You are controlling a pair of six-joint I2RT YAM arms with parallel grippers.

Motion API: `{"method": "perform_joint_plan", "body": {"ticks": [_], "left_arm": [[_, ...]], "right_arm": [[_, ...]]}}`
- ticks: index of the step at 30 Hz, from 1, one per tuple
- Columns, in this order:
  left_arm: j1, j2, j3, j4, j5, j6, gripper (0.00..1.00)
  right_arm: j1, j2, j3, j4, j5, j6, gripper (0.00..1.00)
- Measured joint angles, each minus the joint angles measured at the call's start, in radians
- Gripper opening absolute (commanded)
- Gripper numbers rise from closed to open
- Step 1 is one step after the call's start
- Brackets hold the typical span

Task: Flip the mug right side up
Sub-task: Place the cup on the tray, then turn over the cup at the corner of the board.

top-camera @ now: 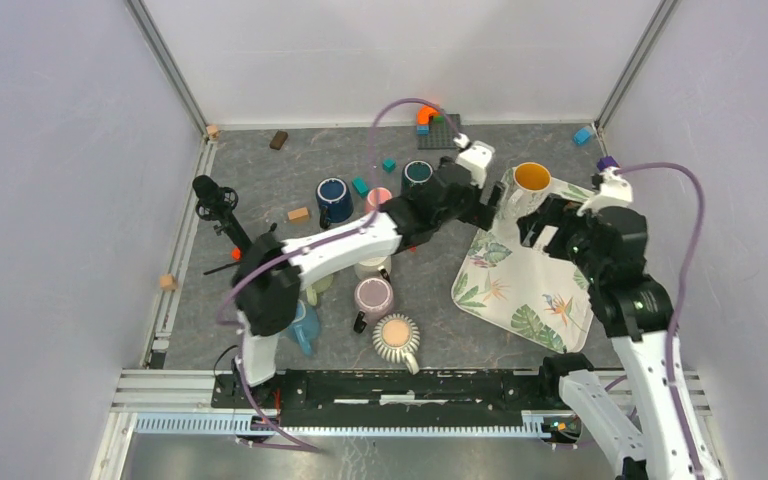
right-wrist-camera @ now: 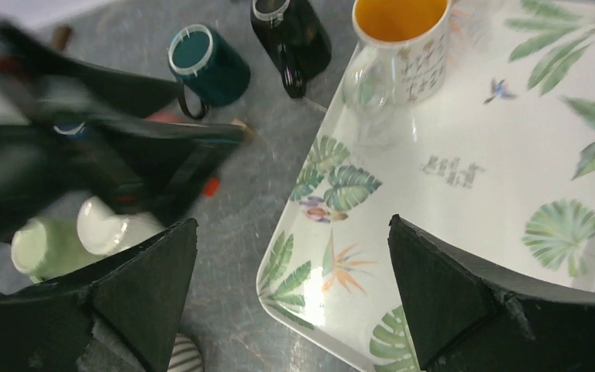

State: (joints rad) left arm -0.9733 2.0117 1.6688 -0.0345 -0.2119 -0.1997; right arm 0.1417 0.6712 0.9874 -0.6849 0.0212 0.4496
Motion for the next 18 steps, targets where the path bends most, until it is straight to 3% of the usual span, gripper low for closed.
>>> {"method": "perform_joint_plan", "body": {"ticks": [7, 18], "left_arm": [[0.068, -0.365, -0.246, -0.126, -0.024, -0.111, 1.00], [0.114, -0.710, -0.570, -0.373, -0.043, -0.265, 1.00]], "right_arm": [[0.052, 0.125, -0.136, 0.079, -0.055, 0.002, 0.98], [0.490, 0.315, -0.139, 0.162, 0.145, 0.051, 0.98]]}}
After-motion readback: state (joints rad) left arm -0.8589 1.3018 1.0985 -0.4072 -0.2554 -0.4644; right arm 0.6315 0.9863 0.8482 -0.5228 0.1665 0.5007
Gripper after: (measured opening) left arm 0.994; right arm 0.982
